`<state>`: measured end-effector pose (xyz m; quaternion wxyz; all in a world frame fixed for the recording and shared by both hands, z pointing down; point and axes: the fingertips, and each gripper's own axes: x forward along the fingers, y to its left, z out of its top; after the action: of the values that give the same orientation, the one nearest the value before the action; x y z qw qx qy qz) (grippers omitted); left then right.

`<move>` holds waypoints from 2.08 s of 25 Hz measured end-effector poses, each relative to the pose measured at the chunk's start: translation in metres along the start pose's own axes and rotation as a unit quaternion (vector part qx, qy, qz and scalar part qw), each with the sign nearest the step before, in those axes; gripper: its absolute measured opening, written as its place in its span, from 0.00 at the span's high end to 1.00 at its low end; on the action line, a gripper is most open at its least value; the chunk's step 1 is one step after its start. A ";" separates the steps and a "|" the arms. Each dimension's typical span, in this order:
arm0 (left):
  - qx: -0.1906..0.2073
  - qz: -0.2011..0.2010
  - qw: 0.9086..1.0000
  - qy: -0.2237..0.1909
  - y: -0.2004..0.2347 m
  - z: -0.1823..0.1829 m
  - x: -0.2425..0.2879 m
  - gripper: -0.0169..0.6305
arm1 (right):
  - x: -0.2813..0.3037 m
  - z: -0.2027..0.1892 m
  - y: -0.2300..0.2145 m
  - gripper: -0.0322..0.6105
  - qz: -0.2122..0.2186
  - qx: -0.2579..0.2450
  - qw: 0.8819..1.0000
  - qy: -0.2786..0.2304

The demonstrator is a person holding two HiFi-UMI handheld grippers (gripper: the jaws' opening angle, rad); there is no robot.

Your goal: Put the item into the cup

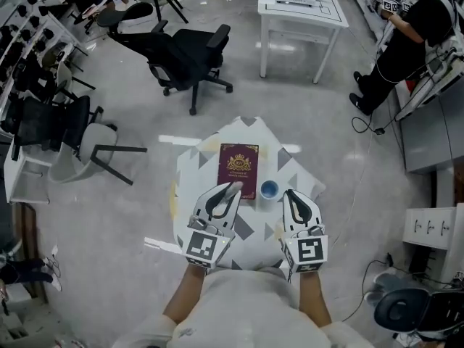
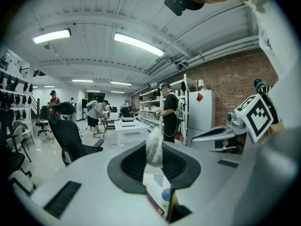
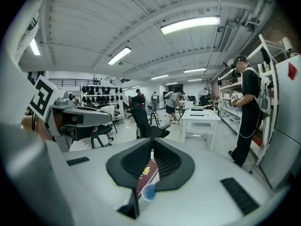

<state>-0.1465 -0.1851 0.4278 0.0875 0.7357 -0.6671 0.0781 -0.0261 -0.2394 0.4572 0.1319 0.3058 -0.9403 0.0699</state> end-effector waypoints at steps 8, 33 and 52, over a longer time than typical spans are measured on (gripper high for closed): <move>-0.006 -0.014 1.000 0.013 -0.010 -0.016 0.024 0.87 | 0.005 -0.021 -0.014 0.92 -0.005 0.006 1.000 0.020; -0.028 -0.037 0.996 0.075 -0.027 -0.092 0.062 0.87 | 0.021 -0.082 -0.017 0.91 0.008 0.015 0.997 0.077; -0.034 -0.065 0.991 0.115 -0.037 -0.144 0.087 0.87 | 0.032 -0.133 -0.020 0.92 0.010 0.022 0.992 0.121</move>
<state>-0.1008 -0.2321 0.5875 0.1934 0.7605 -0.6054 0.1332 -0.0120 -0.2450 0.5947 0.2376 0.2881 -0.9187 0.1282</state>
